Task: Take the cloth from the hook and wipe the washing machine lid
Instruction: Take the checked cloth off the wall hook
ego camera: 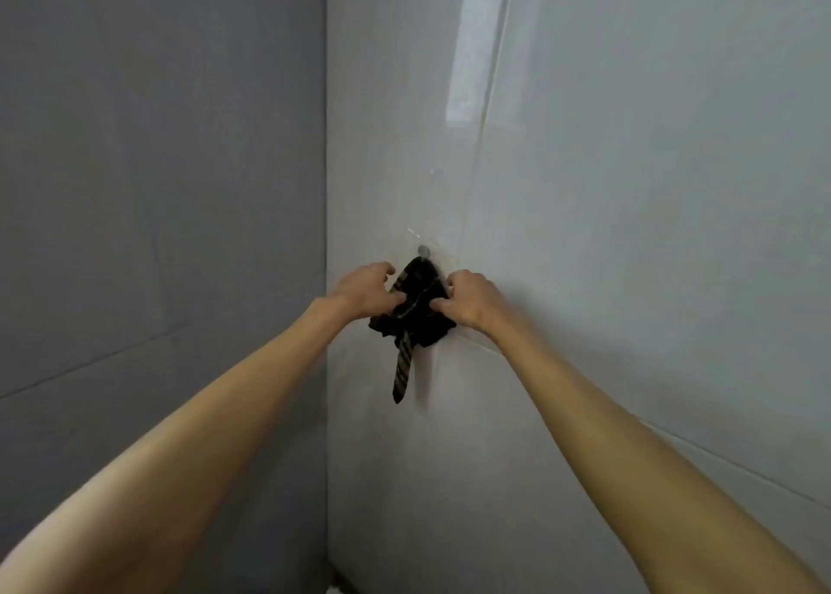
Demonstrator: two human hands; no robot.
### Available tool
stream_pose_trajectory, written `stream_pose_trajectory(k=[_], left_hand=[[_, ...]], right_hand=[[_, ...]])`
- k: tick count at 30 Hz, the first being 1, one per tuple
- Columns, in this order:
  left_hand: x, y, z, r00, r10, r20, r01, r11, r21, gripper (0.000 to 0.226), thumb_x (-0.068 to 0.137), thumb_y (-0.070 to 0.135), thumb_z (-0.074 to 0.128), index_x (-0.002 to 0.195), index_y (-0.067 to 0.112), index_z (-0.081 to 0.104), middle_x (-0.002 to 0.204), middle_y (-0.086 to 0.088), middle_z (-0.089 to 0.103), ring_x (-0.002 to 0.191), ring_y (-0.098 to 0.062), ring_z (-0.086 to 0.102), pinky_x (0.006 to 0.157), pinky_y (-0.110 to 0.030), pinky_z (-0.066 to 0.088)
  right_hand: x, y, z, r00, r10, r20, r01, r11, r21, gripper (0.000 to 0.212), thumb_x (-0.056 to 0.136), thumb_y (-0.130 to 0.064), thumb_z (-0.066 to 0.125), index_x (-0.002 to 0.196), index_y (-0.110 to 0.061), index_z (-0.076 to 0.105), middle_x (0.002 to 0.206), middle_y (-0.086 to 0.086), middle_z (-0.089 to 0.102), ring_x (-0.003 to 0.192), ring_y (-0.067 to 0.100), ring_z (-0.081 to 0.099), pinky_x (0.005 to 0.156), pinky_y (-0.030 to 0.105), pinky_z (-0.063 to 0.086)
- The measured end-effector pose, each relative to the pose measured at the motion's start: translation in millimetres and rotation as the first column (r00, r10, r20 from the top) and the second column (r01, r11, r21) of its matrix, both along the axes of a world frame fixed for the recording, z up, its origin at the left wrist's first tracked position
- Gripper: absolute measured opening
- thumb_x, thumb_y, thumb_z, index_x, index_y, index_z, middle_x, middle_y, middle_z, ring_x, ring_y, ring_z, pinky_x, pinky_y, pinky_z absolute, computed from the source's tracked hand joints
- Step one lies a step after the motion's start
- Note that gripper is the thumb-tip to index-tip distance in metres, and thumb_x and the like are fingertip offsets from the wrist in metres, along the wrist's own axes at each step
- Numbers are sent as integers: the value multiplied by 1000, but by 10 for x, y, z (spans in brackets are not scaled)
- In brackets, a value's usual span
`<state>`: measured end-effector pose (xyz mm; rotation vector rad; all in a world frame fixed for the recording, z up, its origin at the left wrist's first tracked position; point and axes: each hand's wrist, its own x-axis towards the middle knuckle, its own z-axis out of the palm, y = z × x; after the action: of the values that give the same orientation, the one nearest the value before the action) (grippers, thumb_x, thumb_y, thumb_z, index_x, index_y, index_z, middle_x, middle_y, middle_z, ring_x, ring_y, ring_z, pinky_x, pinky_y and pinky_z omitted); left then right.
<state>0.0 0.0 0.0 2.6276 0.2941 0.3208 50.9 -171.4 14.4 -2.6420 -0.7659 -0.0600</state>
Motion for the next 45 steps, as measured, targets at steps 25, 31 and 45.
stream_pose_trajectory(k=[25,31,45], left_hand=[[-6,-829,-46,987,-156,42,161,916,-368,28,89,15,59,115,4,59,101,-12,68,94,-25,65,86,-37,53],[-194,-1637,-515,953,-299,-41,265,895,-359,37,96,37,52,109,6,69,99,-7,64,91,-20,58,79,-26,41],[-518,-3562,-2800,679,-643,-355,452,747,-488,49,93,45,55,109,0,68,116,-19,66,105,-27,61,87,-29,43]], right_hand=[[-271,-1114,571,997,-39,-63,63,894,443,14,90,-12,55,91,-11,68,75,0,65,69,9,62,59,19,51],[-506,-2362,-195,952,-229,-206,273,937,219,27,97,-17,43,71,-15,52,74,-1,53,68,12,48,61,25,37],[-1524,-4357,-2858,611,-540,-578,687,724,50,36,99,-16,33,64,-16,37,69,0,44,62,13,39,55,26,28]])
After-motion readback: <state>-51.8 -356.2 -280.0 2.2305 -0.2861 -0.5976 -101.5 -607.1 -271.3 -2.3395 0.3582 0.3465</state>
